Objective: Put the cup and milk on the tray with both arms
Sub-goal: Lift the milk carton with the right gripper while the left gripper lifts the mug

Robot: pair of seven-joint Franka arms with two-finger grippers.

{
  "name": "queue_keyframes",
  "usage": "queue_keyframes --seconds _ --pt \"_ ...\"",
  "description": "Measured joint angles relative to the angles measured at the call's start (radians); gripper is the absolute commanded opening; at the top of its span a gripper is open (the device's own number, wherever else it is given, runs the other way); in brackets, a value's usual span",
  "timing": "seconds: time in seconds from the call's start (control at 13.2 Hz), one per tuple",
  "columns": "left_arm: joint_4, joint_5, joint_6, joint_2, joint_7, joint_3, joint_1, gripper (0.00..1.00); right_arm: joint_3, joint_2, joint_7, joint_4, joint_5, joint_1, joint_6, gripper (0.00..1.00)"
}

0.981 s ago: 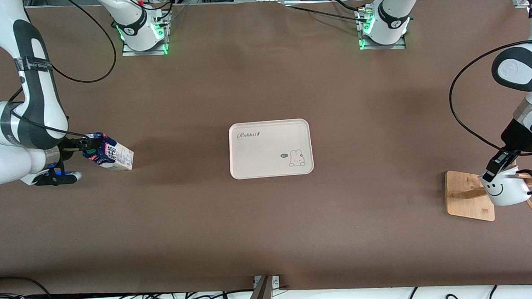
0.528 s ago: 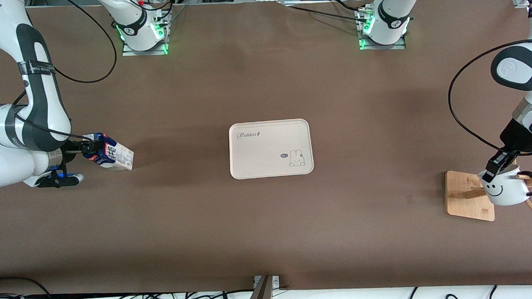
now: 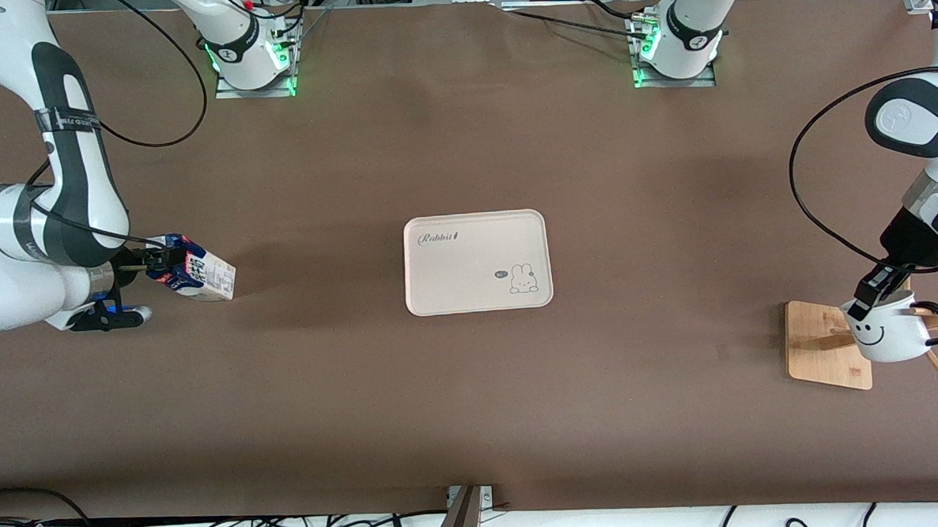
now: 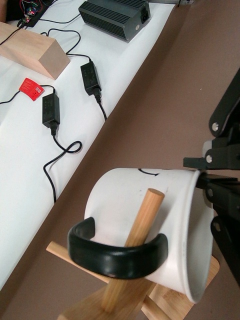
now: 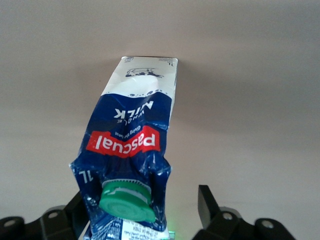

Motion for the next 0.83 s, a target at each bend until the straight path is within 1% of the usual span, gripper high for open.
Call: queue_keyframes --seconds 0.08,0.3,0.6,0.75,0.83 --pt "0.000 0.000 -0.008 -0.004 0.001 -0.004 0.000 0.01 0.000 0.004 0.000 0.000 0.004 0.000 0.000 0.38" --pt "0.001 0.002 -0.027 -0.022 0.017 -0.025 -0.002 0.00 0.000 0.009 0.000 0.000 0.028 0.000 0.000 0.38" --pt "0.001 0.018 -0.061 -0.052 0.035 -0.062 -0.006 0.00 0.004 0.005 0.000 0.004 0.032 0.003 -0.005 0.38" --pt "0.002 0.031 -0.097 -0.066 0.039 -0.085 -0.007 0.00 0.024 -0.025 0.001 0.019 0.036 0.007 -0.043 0.38" --pt "0.002 0.069 -0.113 -0.076 0.040 -0.101 -0.007 0.00 0.045 -0.052 0.010 0.028 0.038 0.010 -0.070 0.38"
